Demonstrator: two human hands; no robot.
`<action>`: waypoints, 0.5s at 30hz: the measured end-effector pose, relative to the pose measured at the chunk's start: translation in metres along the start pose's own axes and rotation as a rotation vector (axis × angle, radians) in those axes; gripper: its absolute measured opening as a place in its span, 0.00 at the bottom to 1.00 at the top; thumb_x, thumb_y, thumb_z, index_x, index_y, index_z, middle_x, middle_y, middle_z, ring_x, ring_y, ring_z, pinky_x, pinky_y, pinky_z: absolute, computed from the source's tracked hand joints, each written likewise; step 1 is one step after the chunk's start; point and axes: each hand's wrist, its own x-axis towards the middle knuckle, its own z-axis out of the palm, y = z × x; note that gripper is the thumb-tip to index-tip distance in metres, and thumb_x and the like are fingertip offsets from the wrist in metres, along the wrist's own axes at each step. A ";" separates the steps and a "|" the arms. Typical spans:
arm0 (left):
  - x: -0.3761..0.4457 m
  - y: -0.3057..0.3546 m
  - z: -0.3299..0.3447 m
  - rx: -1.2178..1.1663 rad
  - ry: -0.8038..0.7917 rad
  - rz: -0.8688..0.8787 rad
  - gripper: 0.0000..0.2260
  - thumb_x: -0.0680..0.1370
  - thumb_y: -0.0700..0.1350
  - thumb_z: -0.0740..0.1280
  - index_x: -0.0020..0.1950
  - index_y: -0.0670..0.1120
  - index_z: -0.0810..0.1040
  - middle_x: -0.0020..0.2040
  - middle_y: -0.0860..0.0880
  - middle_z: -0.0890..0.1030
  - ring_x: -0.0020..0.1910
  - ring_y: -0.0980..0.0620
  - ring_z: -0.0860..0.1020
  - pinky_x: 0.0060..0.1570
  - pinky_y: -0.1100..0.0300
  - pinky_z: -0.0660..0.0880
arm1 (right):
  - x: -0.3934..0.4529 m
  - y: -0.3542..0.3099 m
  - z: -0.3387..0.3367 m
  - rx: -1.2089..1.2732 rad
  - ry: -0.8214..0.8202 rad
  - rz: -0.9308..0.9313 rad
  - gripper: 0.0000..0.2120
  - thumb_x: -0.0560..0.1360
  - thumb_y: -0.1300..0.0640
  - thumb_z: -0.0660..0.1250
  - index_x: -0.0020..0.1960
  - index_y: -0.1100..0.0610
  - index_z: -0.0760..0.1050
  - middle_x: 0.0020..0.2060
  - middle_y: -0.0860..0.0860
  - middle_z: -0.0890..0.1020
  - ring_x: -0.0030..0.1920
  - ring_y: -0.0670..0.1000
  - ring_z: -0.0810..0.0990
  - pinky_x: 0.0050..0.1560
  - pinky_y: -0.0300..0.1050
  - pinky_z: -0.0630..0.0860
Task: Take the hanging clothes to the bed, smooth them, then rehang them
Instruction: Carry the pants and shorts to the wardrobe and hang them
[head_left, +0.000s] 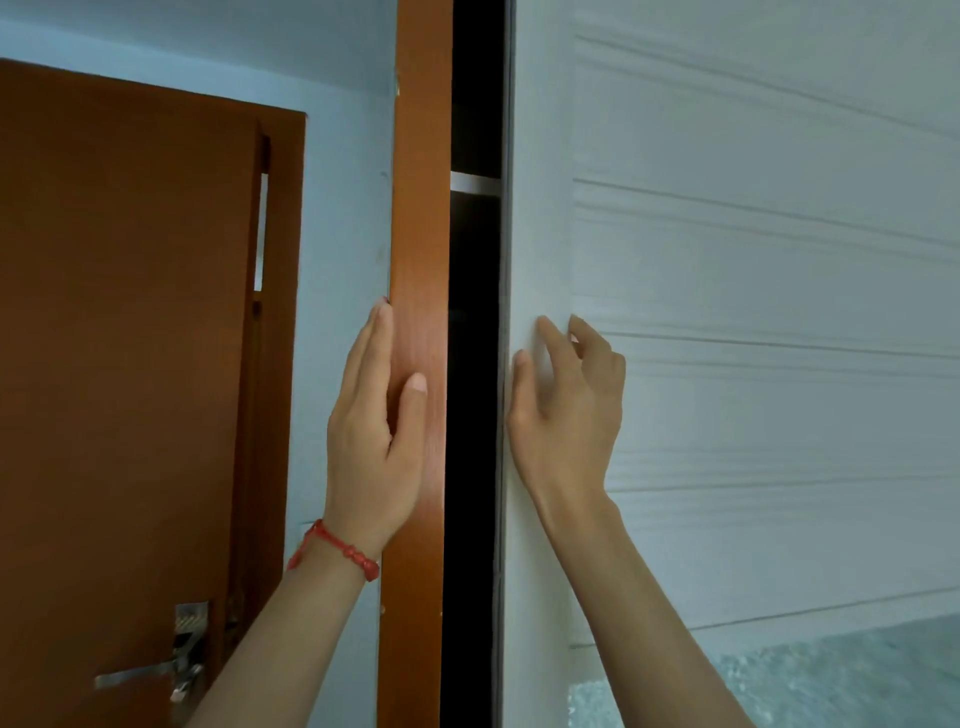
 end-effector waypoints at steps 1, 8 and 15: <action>0.000 -0.001 0.000 -0.019 0.001 -0.014 0.22 0.78 0.48 0.54 0.70 0.56 0.52 0.70 0.62 0.57 0.66 0.80 0.52 0.66 0.80 0.53 | -0.002 -0.004 0.003 0.004 0.006 -0.014 0.15 0.74 0.56 0.62 0.59 0.58 0.77 0.61 0.60 0.76 0.58 0.61 0.74 0.51 0.41 0.67; -0.002 -0.005 0.003 -0.056 0.033 -0.019 0.20 0.78 0.46 0.54 0.70 0.56 0.55 0.66 0.69 0.58 0.66 0.78 0.55 0.68 0.76 0.56 | -0.011 -0.021 0.012 0.095 -0.012 -0.059 0.14 0.74 0.60 0.63 0.58 0.60 0.78 0.59 0.60 0.78 0.59 0.58 0.75 0.56 0.40 0.66; -0.003 -0.005 0.004 -0.105 0.053 -0.032 0.22 0.78 0.45 0.54 0.71 0.55 0.54 0.68 0.63 0.61 0.66 0.77 0.57 0.68 0.75 0.57 | -0.011 -0.019 0.010 0.124 -0.015 -0.005 0.15 0.73 0.61 0.61 0.58 0.59 0.78 0.62 0.58 0.76 0.60 0.57 0.73 0.58 0.38 0.65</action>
